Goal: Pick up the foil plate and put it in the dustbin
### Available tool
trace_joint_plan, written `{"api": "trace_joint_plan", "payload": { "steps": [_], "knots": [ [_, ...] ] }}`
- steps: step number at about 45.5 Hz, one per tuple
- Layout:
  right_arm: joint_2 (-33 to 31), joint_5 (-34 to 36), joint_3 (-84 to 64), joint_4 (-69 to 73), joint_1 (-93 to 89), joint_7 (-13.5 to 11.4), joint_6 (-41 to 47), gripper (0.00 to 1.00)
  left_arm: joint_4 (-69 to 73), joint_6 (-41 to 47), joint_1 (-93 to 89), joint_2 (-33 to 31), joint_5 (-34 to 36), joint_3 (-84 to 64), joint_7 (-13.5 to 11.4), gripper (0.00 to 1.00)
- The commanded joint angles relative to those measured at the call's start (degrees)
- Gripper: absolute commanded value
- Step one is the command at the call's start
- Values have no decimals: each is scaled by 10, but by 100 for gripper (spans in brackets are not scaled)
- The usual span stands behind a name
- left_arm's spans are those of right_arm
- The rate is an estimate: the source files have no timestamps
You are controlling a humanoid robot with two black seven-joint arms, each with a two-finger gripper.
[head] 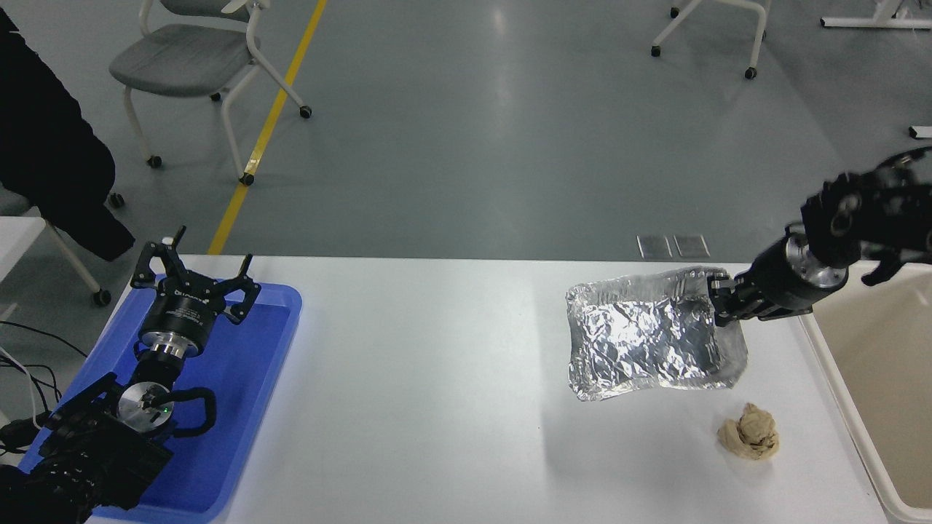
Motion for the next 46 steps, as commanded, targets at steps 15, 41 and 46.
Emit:
{"api": "trace_joint_plan", "payload": {
  "steps": [15,41,46],
  "knots": [
    [17,67,-189,144,301,-2,48,0,1,0,0,1,0,0,-1,100],
    [-101,-69,-210,76,241,-1,40,0,1,0,0,0,0,0,-1,100],
    [-173,-152,-188,-10,180,4,39,0,1,0,0,0,0,0,-1,100]
  ]
}}
